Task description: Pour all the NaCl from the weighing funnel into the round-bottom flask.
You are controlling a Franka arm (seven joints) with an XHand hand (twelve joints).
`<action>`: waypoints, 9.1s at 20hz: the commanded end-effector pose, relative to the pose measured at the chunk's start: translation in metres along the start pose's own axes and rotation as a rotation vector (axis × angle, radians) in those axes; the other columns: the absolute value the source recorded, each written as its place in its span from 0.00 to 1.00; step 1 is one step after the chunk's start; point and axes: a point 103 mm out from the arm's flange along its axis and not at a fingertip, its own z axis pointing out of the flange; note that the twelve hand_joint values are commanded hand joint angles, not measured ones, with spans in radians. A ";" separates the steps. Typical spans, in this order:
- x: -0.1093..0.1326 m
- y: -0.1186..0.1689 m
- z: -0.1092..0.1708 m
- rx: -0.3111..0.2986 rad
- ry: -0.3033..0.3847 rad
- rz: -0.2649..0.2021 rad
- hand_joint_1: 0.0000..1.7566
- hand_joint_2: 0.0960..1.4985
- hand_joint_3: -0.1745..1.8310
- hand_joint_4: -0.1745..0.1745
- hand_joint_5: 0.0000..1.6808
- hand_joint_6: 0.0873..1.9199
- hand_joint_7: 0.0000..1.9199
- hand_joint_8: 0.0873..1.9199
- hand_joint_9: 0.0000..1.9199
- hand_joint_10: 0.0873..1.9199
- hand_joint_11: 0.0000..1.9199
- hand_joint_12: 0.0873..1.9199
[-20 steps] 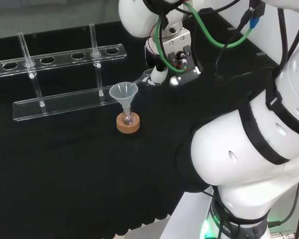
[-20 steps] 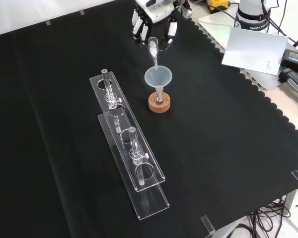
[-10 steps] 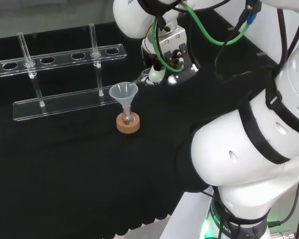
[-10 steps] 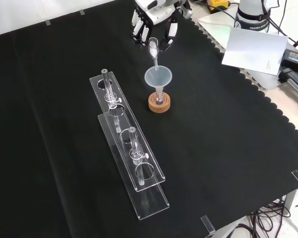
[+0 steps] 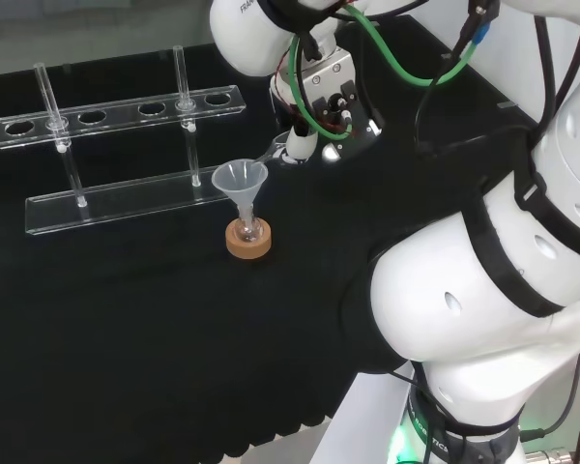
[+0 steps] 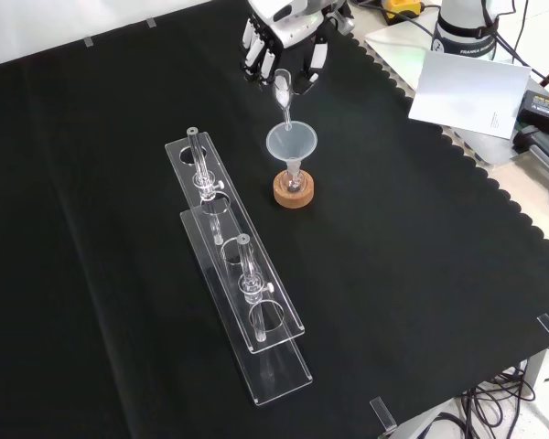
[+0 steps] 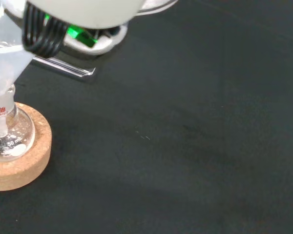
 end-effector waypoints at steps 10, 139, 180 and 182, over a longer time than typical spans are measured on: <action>0.005 0.003 -0.003 0.014 -0.066 0.009 0.66 0.37 0.39 1.00 0.91 0.03 0.44 0.29 0.67 0.00 0.60 0.40; 0.034 0.015 -0.037 0.069 -0.432 -0.017 0.66 0.37 0.39 1.00 0.92 0.01 0.43 0.29 0.67 0.00 0.59 0.40; -0.026 0.001 -0.013 -0.133 0.283 0.115 0.66 0.37 0.38 1.00 0.92 0.00 0.42 0.30 0.67 0.00 0.59 0.40; -0.029 0.001 -0.013 -0.142 0.308 0.120 0.66 0.37 0.38 1.00 0.92 0.00 0.42 0.30 0.67 0.00 0.59 0.40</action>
